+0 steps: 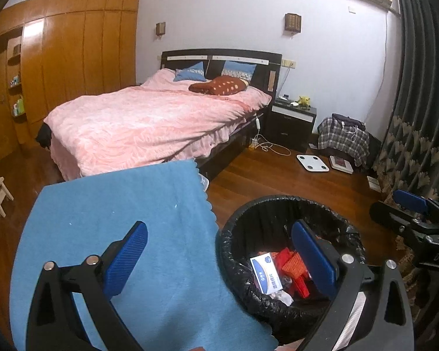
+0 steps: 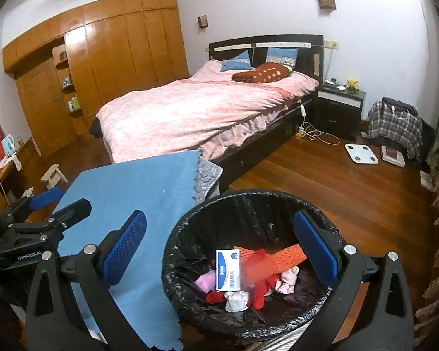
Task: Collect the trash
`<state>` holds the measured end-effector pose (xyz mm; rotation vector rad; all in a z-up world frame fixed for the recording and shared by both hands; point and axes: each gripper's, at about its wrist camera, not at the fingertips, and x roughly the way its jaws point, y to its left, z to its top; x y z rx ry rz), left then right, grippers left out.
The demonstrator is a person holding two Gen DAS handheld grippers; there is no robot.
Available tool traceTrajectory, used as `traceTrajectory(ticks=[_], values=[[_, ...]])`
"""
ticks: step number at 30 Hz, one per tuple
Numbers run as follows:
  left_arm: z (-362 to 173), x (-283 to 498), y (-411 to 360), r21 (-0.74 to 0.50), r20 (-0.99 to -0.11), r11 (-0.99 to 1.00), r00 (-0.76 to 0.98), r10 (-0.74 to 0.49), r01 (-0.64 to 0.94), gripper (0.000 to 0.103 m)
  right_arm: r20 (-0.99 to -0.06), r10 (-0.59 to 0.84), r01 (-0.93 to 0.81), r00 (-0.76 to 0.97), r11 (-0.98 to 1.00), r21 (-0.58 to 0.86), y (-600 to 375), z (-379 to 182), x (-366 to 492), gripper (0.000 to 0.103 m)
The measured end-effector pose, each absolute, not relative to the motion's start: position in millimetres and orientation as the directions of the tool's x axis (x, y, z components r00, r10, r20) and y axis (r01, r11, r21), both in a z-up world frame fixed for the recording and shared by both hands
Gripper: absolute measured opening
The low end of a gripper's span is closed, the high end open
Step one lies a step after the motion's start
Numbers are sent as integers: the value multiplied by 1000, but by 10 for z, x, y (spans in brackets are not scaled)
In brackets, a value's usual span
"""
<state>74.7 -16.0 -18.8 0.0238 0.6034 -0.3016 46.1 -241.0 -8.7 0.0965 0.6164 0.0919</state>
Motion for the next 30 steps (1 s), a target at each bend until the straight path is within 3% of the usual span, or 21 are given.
traceTrajectory(ticks=[30], values=[[-96, 587, -28, -62, -535, 962, 805, -256, 265, 97, -571, 120, -96, 812, 993, 73, -2147, -29, 410, 98]])
